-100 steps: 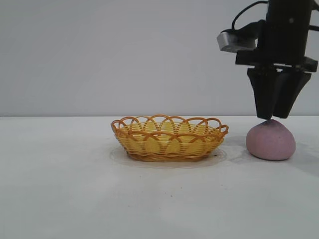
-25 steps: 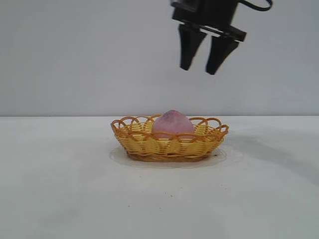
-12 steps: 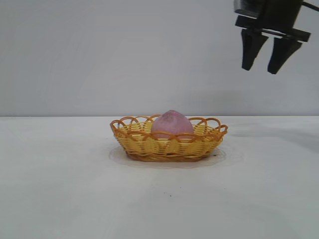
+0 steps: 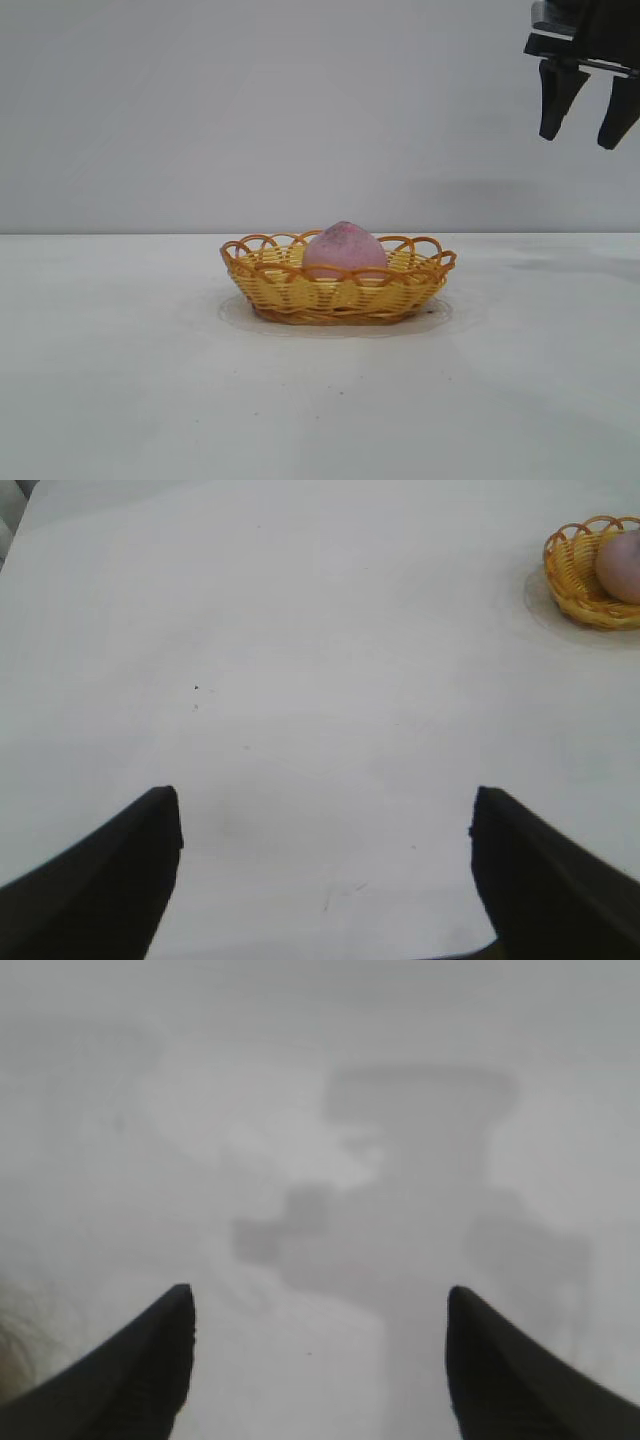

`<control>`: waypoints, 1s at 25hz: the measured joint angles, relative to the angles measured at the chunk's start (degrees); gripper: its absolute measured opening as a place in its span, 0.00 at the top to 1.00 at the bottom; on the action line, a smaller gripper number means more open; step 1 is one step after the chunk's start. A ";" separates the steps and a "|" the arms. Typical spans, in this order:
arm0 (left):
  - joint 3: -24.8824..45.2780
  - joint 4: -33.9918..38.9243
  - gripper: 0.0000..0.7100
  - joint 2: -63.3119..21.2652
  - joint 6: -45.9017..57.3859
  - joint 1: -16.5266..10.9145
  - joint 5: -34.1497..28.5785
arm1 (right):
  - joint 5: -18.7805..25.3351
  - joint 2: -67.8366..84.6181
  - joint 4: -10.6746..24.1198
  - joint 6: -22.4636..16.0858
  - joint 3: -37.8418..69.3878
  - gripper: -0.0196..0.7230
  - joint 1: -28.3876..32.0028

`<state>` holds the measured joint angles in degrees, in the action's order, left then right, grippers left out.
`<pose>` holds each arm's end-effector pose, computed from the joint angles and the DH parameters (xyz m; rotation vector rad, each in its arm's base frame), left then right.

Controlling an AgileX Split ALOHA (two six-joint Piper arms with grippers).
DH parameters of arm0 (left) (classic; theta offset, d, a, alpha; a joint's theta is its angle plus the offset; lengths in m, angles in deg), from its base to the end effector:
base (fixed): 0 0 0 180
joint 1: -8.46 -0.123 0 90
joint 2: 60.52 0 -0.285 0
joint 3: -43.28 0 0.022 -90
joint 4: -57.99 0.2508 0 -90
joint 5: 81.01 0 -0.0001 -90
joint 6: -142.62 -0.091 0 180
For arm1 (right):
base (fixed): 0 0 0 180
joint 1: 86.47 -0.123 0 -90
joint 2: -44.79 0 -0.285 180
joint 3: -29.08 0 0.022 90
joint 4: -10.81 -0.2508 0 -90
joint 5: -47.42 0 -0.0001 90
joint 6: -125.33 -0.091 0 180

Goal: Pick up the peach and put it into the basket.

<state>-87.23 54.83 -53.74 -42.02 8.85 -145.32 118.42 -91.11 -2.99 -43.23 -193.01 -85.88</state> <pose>-0.0084 -0.0045 0.2679 0.0970 2.1010 -0.0221 0.4805 0.0156 0.2413 -0.2001 2.8323 0.2982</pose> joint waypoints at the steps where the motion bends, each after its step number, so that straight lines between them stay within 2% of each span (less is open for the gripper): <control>1: 0.00 0.00 0.26 0.00 0.00 0.00 0.00 | 0.00 0.13 0.46 -0.26 0.00 0.36 -0.13; 8: 0.00 0.00 0.26 0.00 0.00 0.00 0.03 | 0.00 4.49 4.43 -1.31 1.70 0.36 -2.01; 25: 0.00 0.00 0.26 0.00 0.00 0.00 0.03 | 0.00 34.04 6.81 -1.53 34.33 0.36 -2.66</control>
<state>-87.23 54.83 -53.74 -42.02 8.85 -145.30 118.42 -57.07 3.82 -44.76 -158.67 -88.54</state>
